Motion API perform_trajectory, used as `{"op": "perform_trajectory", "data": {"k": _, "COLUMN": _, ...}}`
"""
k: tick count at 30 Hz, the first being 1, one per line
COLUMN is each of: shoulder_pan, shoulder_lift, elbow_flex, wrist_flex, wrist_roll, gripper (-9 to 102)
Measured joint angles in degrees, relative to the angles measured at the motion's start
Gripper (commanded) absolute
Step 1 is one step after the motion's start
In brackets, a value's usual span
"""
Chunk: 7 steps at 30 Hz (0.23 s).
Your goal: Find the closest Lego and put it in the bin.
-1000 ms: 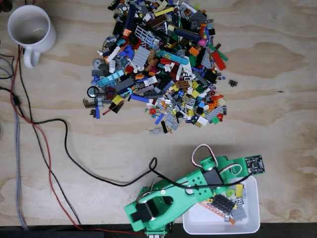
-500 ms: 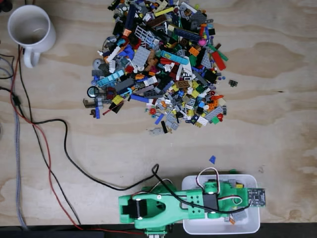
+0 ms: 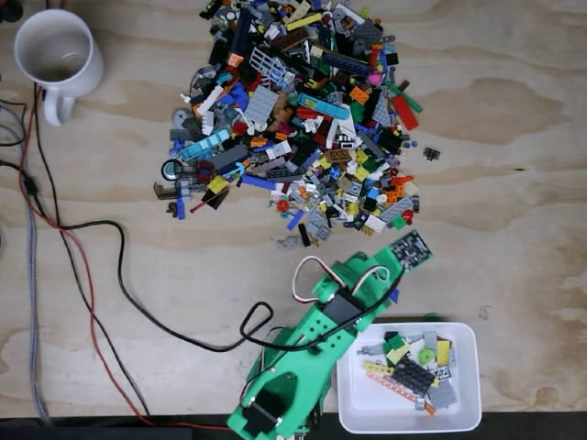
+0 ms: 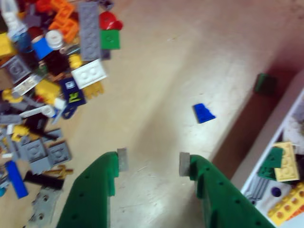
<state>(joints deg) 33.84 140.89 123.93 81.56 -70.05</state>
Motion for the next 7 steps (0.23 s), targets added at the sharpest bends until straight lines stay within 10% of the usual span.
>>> {"op": "perform_trajectory", "data": {"k": 7, "shoulder_pan": -22.5, "shoulder_lift": -0.09, "elbow_flex": 3.52, "wrist_flex": -0.18, "wrist_roll": 8.09, "gripper": 17}}
